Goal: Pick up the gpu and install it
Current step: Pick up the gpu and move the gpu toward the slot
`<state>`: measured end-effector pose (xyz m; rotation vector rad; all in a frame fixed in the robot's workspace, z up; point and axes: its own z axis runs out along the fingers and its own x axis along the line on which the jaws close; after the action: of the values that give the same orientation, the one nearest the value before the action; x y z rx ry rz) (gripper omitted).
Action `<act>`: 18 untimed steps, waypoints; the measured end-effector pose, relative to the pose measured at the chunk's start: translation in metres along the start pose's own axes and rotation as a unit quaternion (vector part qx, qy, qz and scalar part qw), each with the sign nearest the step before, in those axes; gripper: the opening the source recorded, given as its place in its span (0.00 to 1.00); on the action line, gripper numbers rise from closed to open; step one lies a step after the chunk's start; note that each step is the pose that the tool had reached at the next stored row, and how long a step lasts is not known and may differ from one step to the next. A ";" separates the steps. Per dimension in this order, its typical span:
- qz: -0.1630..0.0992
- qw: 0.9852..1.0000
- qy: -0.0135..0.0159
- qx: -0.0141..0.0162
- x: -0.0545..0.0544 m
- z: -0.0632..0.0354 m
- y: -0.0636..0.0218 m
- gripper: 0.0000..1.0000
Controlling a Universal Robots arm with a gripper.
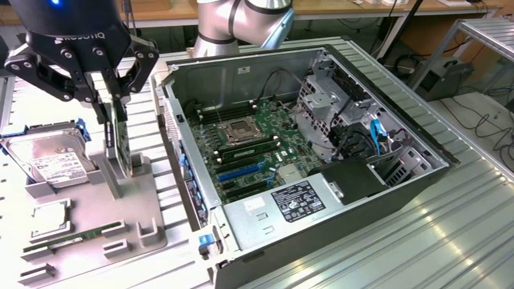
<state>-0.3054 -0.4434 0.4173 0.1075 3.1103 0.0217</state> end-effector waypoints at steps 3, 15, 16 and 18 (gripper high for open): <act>0.000 1.000 0.000 0.000 0.000 -0.0008 0.0000 0.26; 0.000 1.000 0.000 0.000 0.000 -0.0033 0.0001 0.26; 0.000 1.000 0.000 0.000 0.000 -0.0036 0.0001 0.26; 0.000 1.000 0.000 0.000 0.000 -0.0043 0.0001 0.26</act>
<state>-0.3053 -0.4434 0.4216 0.1074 3.1103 0.0217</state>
